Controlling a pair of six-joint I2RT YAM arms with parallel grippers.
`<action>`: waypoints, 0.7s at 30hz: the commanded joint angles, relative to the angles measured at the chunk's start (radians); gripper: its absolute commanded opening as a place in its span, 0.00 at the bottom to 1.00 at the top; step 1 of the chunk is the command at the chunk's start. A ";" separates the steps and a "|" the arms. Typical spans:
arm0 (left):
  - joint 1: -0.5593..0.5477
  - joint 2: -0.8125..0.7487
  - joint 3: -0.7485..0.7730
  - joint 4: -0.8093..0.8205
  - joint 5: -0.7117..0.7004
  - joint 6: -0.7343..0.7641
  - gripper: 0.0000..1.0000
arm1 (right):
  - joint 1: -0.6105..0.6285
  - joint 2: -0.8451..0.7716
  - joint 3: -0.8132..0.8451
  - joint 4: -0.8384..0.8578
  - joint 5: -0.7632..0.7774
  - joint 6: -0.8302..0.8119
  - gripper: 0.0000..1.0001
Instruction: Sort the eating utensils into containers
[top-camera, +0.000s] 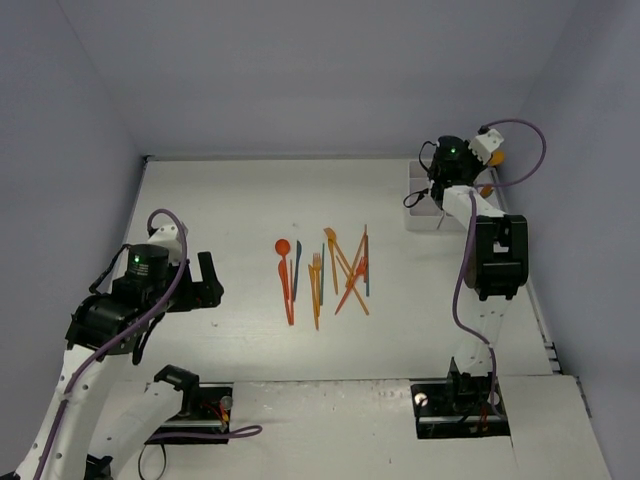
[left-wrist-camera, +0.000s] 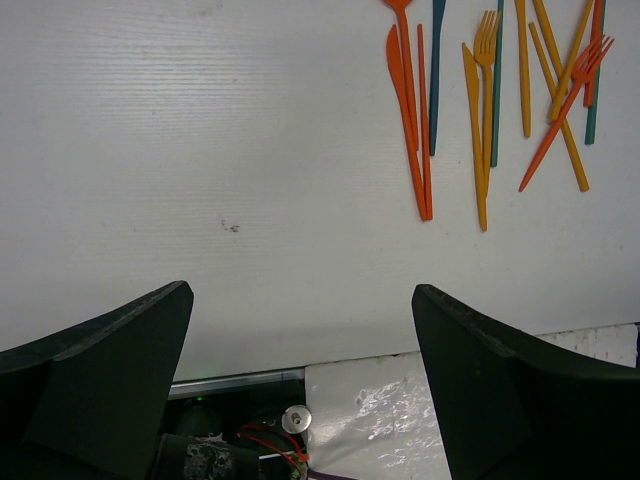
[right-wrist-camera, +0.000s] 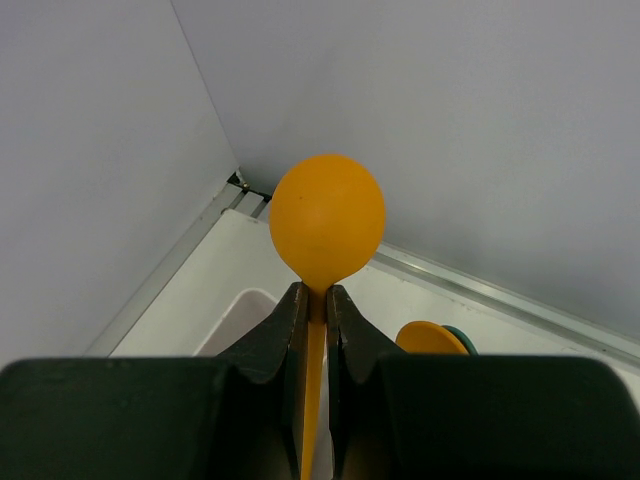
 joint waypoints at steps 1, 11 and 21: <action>-0.006 -0.002 0.004 0.037 -0.006 0.012 0.90 | 0.004 -0.025 -0.012 0.082 0.066 0.039 0.07; -0.006 -0.018 0.006 0.037 0.011 0.006 0.90 | 0.038 -0.069 -0.092 0.082 0.077 0.041 0.14; -0.006 -0.080 0.011 0.033 0.038 -0.012 0.90 | 0.085 -0.187 -0.166 0.060 0.069 0.020 0.36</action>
